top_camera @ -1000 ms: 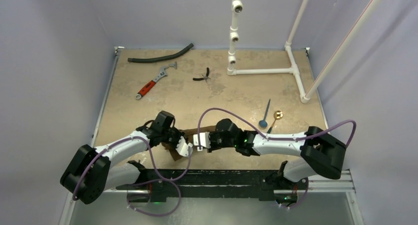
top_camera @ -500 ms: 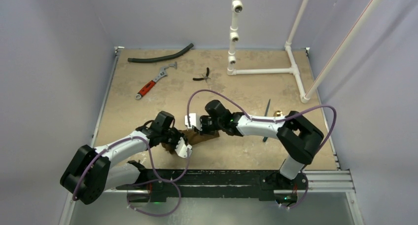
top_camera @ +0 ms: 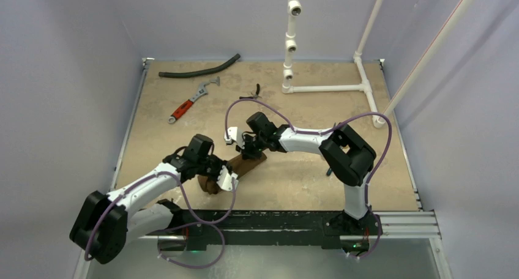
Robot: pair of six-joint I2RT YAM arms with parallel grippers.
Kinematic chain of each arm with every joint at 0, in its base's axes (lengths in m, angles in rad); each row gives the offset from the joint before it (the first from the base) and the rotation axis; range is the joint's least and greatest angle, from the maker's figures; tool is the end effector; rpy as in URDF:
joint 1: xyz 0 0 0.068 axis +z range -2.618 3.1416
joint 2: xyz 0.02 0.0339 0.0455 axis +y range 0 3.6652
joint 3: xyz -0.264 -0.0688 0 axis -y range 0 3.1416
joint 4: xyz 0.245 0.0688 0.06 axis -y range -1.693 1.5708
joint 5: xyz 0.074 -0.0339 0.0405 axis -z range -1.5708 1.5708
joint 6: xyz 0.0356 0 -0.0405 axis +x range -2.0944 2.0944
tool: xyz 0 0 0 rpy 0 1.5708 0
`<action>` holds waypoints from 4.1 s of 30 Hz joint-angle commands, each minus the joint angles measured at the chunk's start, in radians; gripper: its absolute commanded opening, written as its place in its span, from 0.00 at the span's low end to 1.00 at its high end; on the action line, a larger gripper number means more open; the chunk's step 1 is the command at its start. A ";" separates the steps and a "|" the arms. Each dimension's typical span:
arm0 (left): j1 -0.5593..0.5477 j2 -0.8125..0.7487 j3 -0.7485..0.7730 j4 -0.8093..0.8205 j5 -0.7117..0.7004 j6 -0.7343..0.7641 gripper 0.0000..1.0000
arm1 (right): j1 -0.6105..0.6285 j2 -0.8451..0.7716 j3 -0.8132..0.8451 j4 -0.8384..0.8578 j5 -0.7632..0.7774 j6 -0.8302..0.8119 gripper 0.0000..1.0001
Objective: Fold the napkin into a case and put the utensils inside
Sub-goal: Fold the 2/3-rectangle-folded napkin at the center of the board.
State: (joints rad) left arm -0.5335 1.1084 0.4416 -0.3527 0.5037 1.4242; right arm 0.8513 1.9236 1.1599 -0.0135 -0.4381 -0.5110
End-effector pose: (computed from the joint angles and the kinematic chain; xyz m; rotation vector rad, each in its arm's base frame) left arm 0.1522 -0.1099 0.1558 2.1102 1.2062 -0.2676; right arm 0.2558 0.3149 0.1606 -1.6470 1.6845 0.6811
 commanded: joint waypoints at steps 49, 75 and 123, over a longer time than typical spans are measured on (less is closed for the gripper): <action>-0.085 -0.018 0.288 -0.429 -0.059 -0.699 0.55 | 0.000 0.025 -0.032 -0.050 0.006 0.141 0.00; -0.091 0.182 0.304 -0.468 -0.120 -0.670 0.00 | 0.000 -0.020 -0.062 -0.014 0.006 0.166 0.00; -0.089 0.001 0.069 -0.161 -0.375 -0.398 0.00 | -0.052 -0.237 -0.117 0.108 -0.147 0.266 0.69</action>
State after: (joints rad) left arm -0.6231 1.1236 0.5175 -0.5133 0.1085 0.9993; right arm 0.8288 1.6978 0.9993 0.0769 -0.6350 -0.2539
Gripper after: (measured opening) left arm 0.008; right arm 0.697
